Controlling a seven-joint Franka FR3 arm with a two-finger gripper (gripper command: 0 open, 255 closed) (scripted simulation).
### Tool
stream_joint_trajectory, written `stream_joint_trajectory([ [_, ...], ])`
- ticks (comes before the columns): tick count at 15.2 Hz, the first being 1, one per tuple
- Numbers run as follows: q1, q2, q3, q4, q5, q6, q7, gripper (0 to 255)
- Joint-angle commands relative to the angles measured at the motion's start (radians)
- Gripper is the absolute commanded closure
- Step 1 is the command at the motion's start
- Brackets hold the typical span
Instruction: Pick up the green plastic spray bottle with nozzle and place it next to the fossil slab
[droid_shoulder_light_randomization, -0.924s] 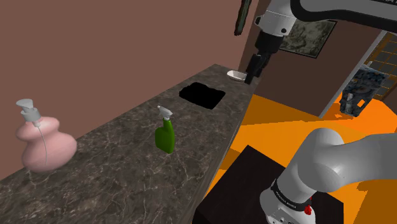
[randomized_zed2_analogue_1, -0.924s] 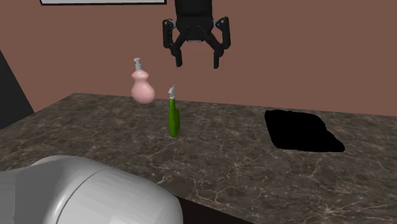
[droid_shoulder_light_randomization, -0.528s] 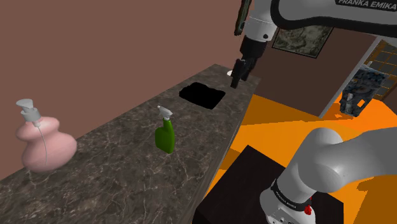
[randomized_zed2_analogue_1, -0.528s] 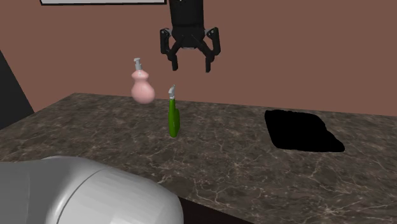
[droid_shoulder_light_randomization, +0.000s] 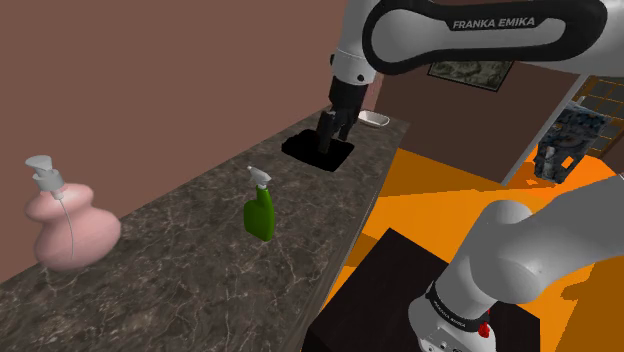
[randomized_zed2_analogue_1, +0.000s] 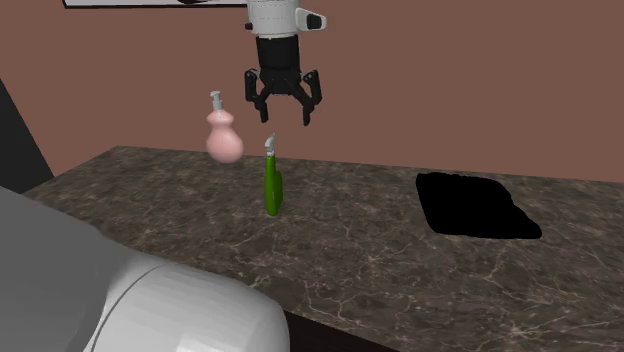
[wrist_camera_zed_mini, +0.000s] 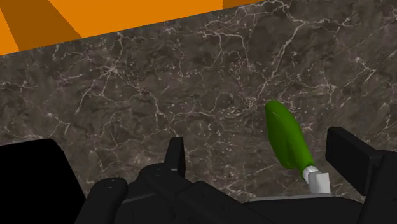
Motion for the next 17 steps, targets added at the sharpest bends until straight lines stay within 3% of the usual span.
stream_joint_trajectory([
  [1, 0.008, 0.064, 0.023, 0.019, 0.006, 0.044, 0.025, 0],
  [13, 0.052, 0.465, 0.133, 0.239, -0.028, 0.215, 0.176, 0],
  [17, 0.052, 0.485, 0.133, 0.206, -0.033, 0.267, 0.180, 0],
])
